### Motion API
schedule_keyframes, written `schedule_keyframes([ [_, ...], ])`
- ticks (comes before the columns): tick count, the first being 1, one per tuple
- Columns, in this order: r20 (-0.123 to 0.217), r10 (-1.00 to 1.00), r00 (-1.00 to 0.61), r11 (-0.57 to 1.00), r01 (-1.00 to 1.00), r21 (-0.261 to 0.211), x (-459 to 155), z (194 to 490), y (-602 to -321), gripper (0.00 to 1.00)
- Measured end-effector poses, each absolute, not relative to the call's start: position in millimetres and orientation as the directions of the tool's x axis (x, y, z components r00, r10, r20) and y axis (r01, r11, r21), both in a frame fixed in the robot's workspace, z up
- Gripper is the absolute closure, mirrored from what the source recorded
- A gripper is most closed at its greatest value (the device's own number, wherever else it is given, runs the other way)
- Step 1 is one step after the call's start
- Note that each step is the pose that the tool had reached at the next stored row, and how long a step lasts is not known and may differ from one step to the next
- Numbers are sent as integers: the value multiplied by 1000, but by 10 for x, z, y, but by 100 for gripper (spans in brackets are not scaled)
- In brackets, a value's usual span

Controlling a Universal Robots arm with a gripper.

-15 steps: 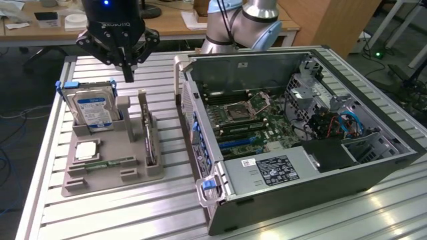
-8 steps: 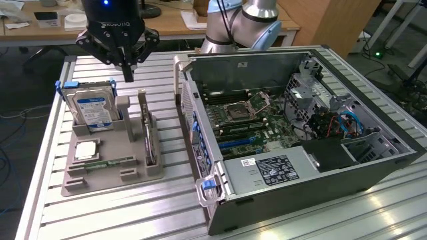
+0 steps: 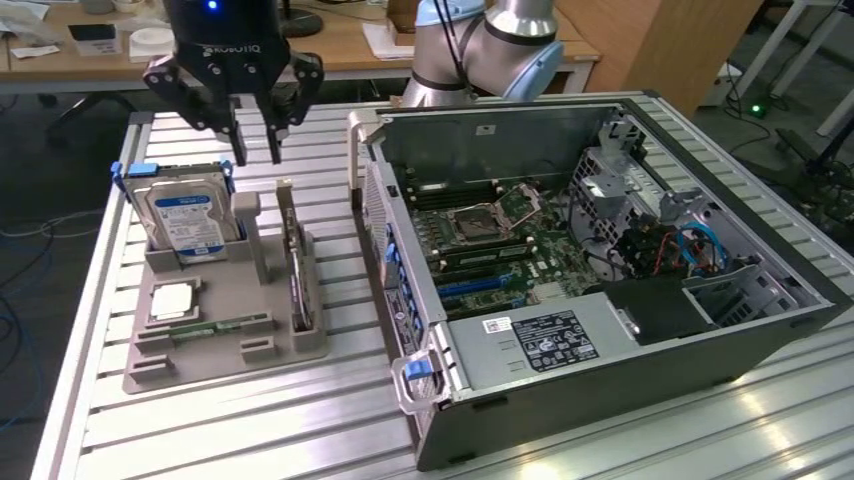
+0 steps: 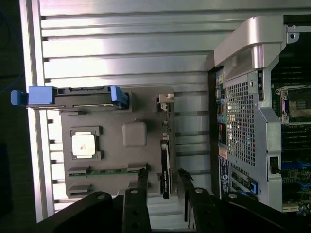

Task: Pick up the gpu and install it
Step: 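Pick up the gpu and move the gpu toward the slot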

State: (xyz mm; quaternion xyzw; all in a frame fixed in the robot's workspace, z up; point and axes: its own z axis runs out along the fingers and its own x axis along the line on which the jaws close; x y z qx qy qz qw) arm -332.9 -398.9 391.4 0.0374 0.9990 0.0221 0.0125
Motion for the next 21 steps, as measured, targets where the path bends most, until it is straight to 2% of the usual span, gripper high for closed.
schedule_keyframes([
  [2, -23, 75, -997, 996, 74, 45, -3329, 3914, -3989, 53],
  [4, -23, 75, -997, 996, 74, 45, -3329, 3914, -3989, 53],
  [6, -23, 66, -998, 997, 65, 45, -3329, 3900, -3989, 42],
  [7, -23, 57, -998, 997, 56, 45, -3330, 3885, -3988, 42],
  [8, -22, 48, -999, 998, 47, 45, -3329, 3867, -3988, 35],
  [21, -22, 23, -1000, 999, 22, 44, -3291, 3631, -3988, 35],
])
